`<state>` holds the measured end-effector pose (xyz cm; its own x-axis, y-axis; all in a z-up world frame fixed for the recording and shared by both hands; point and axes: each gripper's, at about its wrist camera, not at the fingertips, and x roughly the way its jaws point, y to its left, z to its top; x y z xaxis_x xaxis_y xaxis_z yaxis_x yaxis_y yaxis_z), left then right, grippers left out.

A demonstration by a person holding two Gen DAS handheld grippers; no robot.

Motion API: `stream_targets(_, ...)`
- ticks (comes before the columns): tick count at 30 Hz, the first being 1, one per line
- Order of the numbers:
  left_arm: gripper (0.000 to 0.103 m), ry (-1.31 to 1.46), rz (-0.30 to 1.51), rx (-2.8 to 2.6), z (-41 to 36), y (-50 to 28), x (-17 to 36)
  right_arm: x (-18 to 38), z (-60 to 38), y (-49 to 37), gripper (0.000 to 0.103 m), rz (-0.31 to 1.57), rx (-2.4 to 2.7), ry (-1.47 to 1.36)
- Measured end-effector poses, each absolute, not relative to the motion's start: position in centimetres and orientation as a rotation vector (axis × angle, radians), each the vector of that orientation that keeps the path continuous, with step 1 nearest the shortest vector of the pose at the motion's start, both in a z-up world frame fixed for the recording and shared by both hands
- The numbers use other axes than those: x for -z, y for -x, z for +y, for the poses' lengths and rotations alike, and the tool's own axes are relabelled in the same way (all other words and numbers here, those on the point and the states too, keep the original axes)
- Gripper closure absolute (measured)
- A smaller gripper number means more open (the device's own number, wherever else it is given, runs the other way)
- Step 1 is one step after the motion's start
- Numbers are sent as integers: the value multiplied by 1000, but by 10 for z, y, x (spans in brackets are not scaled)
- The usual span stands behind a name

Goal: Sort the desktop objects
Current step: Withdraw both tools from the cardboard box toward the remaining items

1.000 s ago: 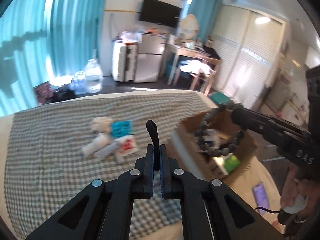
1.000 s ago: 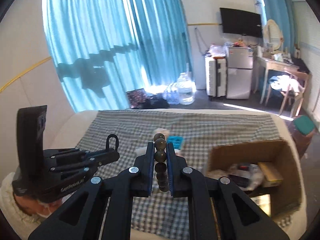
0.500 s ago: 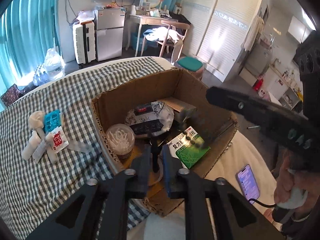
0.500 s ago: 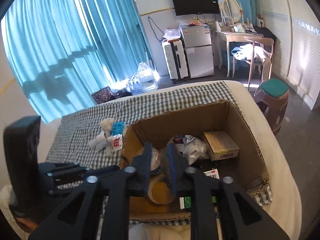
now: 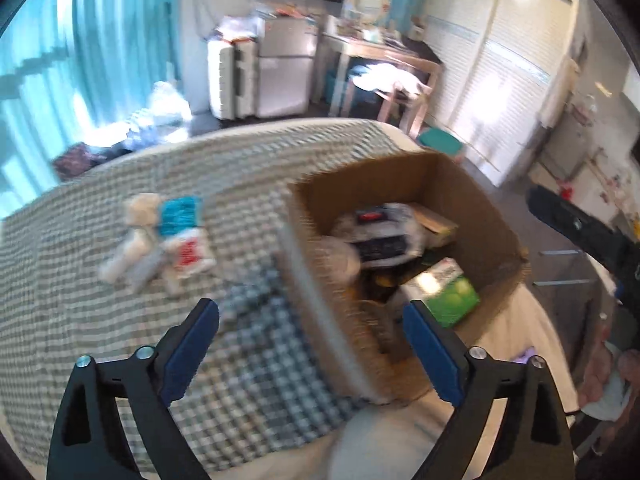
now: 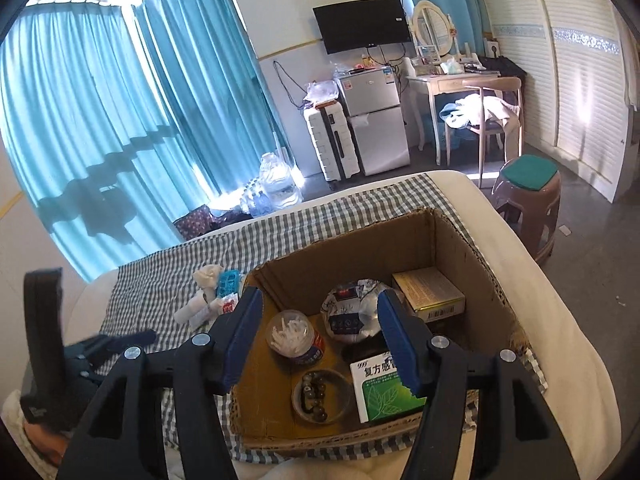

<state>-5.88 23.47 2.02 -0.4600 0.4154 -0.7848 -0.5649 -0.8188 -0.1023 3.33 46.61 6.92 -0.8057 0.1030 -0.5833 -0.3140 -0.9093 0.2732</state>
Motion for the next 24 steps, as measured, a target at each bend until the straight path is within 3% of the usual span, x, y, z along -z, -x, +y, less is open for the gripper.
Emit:
stream_targets(13, 0, 1220, 212, -2646, 84, 79, 3, -48, 349, -5, 34, 470, -2912, 873)
stream_targets(24, 0, 1309, 158, -2649, 50, 117, 58, -12, 286, 64, 34, 315, -2924, 1034)
